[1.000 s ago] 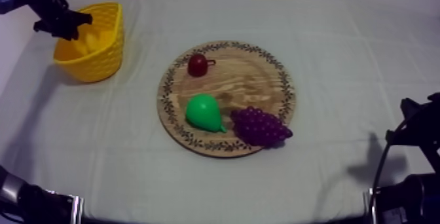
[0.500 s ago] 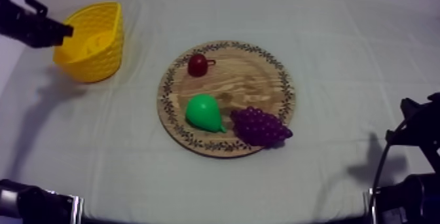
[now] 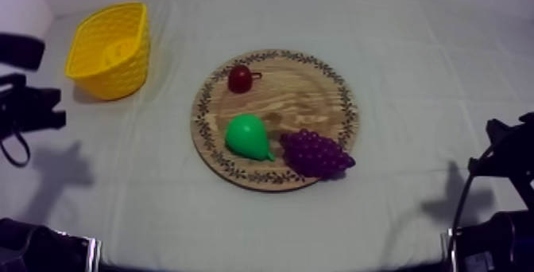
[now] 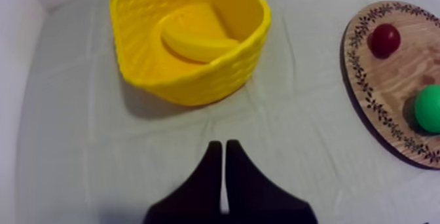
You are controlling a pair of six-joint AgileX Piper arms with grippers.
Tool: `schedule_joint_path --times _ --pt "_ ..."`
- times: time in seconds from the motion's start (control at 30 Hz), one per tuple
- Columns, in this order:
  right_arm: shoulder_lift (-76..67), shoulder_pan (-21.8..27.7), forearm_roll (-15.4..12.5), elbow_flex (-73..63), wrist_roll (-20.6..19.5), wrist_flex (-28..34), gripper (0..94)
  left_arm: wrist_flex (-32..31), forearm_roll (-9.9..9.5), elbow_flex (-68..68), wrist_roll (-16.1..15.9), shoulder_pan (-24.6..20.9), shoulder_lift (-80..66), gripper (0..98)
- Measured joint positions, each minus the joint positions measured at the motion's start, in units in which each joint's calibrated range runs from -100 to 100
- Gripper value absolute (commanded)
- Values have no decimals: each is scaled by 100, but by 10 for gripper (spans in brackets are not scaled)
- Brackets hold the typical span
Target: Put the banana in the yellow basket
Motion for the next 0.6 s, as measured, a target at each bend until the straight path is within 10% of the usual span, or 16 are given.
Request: schedule_joint_path --times 0.6 --pt "0 0 0 0 0 0 3 71 -265 2261 298 183 -3348 0"
